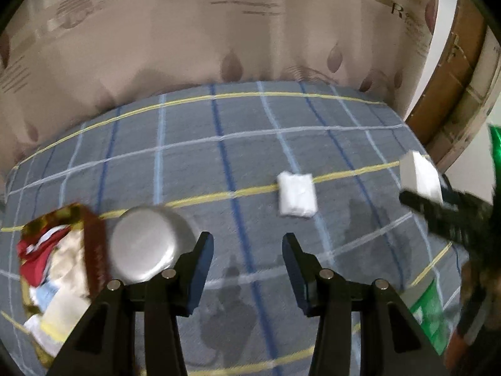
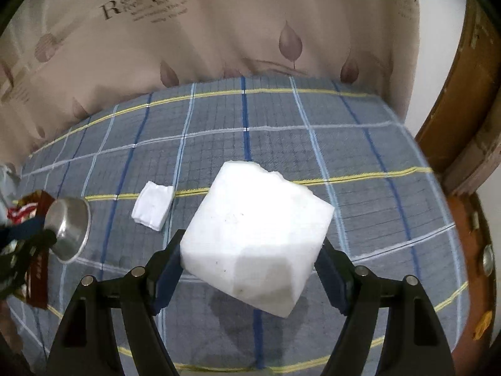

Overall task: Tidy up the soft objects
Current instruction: 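Lift the foam block with the right gripper while left gripper grasps the white napkin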

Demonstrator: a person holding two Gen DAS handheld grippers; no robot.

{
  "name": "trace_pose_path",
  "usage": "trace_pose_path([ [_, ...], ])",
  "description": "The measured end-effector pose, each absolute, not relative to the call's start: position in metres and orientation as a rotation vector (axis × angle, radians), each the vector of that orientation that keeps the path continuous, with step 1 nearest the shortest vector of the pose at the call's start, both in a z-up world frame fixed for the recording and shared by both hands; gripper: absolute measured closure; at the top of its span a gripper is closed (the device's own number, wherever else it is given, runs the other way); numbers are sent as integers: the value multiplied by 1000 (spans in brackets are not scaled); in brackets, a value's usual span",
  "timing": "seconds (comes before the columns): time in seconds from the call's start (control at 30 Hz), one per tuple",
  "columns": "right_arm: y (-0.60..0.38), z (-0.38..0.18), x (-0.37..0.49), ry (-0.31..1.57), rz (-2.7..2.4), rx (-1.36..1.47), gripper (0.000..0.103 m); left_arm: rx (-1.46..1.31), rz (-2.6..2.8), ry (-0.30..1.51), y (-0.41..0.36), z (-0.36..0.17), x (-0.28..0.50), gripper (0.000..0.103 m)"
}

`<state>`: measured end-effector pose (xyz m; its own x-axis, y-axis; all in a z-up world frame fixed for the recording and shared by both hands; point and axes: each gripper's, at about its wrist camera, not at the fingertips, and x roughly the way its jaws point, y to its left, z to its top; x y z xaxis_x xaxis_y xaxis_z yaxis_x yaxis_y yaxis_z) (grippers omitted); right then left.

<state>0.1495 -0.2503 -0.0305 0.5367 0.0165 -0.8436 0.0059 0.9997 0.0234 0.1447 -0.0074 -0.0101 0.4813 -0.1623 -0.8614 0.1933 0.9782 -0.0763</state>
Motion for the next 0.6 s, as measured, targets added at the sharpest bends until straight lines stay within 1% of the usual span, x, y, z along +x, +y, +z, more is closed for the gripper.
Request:
trace_pose_path([
  [0.2, -254, -23, 127, 932, -31, -36, 29, 49, -254, 1026, -50, -24, 173, 56],
  [0.4, -260, -29, 119, 910, -61, -14, 29, 68, -290, 1051, -84, -45, 192, 56],
  [0.6, -268, -32, 113, 884, -88, 23, 29, 80, -282, 1071, -100, -62, 206, 56],
])
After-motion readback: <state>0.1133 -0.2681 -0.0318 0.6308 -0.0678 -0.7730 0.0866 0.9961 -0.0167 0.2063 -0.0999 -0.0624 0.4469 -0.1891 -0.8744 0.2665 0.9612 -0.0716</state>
